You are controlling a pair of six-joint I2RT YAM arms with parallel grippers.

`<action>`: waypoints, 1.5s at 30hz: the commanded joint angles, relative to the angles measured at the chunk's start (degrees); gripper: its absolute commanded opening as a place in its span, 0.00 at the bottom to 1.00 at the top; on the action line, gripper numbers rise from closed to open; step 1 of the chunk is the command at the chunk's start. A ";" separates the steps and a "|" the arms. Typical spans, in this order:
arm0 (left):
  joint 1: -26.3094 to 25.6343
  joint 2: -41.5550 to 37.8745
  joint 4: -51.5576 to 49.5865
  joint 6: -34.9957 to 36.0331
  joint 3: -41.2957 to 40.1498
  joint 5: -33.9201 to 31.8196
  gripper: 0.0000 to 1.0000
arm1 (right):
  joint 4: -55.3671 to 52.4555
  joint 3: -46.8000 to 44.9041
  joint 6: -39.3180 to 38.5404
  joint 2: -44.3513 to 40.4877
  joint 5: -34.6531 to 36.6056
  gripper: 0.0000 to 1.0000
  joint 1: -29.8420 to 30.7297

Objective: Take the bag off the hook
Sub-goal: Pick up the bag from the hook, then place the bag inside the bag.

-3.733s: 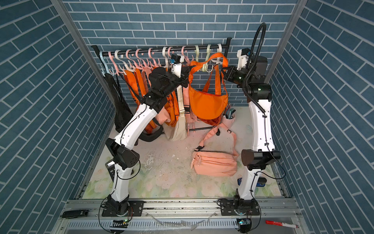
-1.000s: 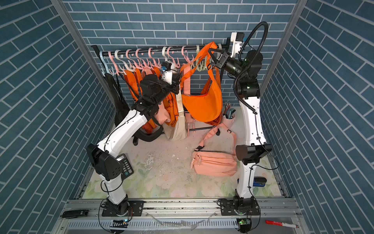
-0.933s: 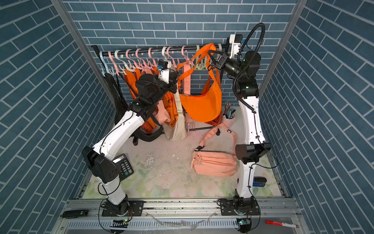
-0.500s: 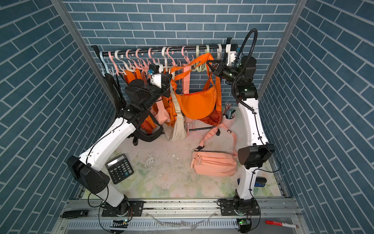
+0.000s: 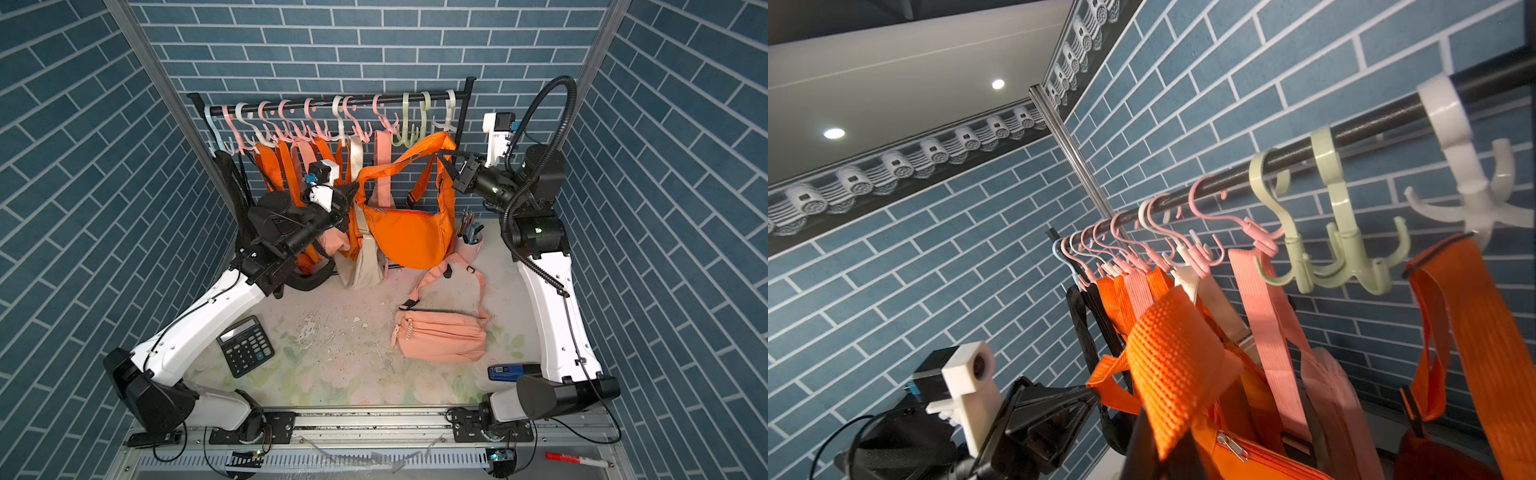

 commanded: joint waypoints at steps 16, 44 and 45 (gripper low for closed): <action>-12.78 -10.19 -4.11 4.00 -8.14 -5.61 0.00 | -11.29 -12.72 -5.57 -21.11 8.54 0.00 0.27; -22.48 -21.98 -18.94 0.96 -19.00 -4.53 0.00 | -30.82 -18.57 -12.39 -40.19 12.63 0.00 0.21; -22.69 -22.14 -19.36 0.49 -19.22 -4.16 0.00 | -32.11 -18.53 -12.95 -41.02 13.23 0.00 0.25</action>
